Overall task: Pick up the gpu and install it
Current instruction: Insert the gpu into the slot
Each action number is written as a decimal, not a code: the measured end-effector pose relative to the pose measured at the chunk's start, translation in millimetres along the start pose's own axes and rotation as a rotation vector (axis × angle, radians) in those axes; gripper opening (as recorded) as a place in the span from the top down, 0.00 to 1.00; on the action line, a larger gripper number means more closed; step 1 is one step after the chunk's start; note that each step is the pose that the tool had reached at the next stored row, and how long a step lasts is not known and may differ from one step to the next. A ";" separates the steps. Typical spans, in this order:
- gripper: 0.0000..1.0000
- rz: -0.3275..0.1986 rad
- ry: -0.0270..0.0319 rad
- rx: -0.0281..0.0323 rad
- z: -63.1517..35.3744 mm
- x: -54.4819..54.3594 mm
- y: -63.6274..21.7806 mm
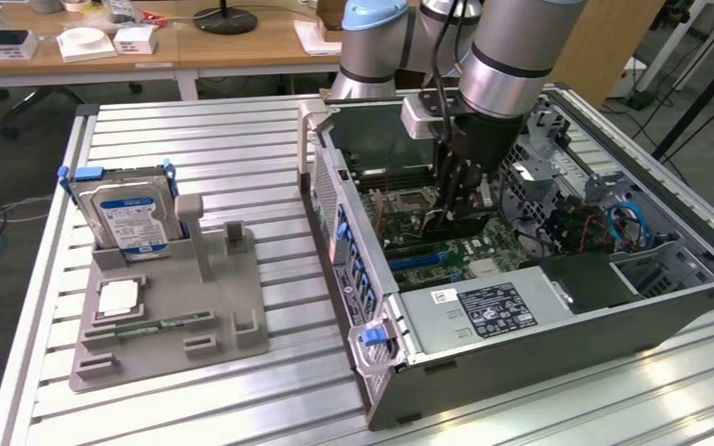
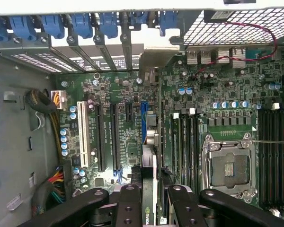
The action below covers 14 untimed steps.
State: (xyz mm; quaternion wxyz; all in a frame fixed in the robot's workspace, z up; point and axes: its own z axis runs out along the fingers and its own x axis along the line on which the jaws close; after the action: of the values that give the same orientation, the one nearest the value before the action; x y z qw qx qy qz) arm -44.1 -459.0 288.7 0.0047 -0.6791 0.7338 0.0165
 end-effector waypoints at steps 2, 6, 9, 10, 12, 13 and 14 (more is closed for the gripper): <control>0.74 0.000 0.0000 0.0000 0.0 0.0 0.0; 0.74 -0.008 -0.0001 -0.0001 0.2 0.1 0.0; 0.74 -0.047 0.0009 -0.0014 0.3 0.2 0.0; 0.74 -0.063 0.0008 -0.0017 0.8 0.2 -0.1; 0.74 -0.068 0.0011 -0.0019 2.7 0.3 -0.1; 0.74 -0.068 0.0011 -0.0016 4.6 0.4 0.0; 0.74 -0.068 0.0011 -0.0012 6.4 0.5 0.3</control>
State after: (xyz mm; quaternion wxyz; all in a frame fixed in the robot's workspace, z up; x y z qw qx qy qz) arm -44.5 -459.3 282.3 0.0045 -0.7037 0.7103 0.0164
